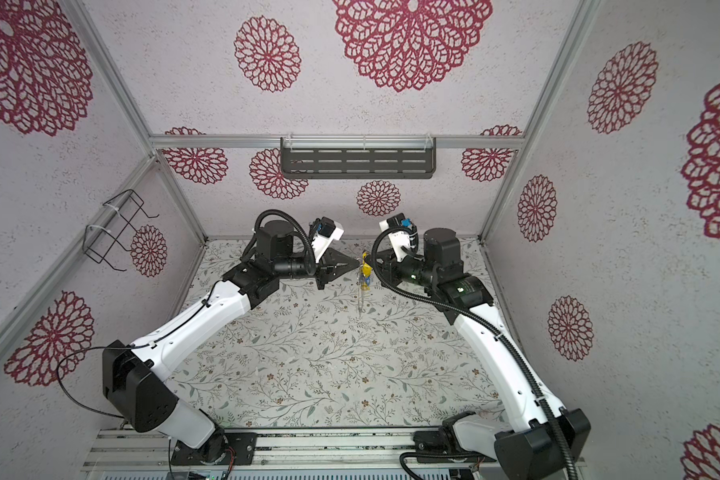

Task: Remove the keys from the keyring

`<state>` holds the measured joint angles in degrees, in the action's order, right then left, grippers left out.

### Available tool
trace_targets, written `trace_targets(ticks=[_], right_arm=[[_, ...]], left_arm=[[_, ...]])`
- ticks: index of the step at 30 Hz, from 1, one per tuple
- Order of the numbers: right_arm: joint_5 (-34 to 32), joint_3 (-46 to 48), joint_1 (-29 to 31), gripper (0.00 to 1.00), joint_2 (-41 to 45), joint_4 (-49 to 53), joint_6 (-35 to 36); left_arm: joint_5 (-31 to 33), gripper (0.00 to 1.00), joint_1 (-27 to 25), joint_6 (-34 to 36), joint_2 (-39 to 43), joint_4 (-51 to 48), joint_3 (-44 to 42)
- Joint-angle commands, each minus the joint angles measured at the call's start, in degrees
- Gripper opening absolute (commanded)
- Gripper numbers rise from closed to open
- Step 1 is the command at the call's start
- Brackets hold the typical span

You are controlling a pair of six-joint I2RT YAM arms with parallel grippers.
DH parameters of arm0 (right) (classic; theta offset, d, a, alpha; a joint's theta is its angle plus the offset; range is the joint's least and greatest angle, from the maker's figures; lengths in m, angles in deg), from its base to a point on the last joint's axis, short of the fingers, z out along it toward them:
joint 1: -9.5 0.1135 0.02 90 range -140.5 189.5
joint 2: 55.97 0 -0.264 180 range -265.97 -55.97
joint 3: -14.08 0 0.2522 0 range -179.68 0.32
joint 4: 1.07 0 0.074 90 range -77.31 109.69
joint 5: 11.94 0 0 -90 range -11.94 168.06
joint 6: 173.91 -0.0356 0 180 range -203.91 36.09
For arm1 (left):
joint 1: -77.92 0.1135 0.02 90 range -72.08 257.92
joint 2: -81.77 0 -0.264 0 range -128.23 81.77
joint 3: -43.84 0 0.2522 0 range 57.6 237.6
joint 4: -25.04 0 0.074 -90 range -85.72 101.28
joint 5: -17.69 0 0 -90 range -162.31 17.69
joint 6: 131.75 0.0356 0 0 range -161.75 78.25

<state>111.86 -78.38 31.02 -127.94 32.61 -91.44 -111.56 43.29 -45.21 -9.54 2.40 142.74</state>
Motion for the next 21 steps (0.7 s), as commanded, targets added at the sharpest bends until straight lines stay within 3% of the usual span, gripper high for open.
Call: trace_targets(ticks=[1, 6, 12, 21], right_arm=[[1.0, -5.6, -0.2, 0.00, -0.8, -0.7, -5.4], [0.1, -9.3, -0.2, 0.00, -3.3, 2.0, -10.0], [-2.9, -12.2, -2.8, 0.00, -6.4, 6.3, -13.7], [0.4, -10.1, -5.9, 0.00, -10.5, 7.0, -14.6]], left_arm=[[4.3, 0.00, -1.5, 3.4, -0.7, -2.9, 0.1], [7.9, 0.00, -3.4, 5.2, -0.8, -0.9, -1.1], [9.5, 0.00, -5.8, 14.4, 3.1, 3.3, -6.7], [5.1, 0.00, -5.8, 16.4, 7.4, 5.3, -7.2]])
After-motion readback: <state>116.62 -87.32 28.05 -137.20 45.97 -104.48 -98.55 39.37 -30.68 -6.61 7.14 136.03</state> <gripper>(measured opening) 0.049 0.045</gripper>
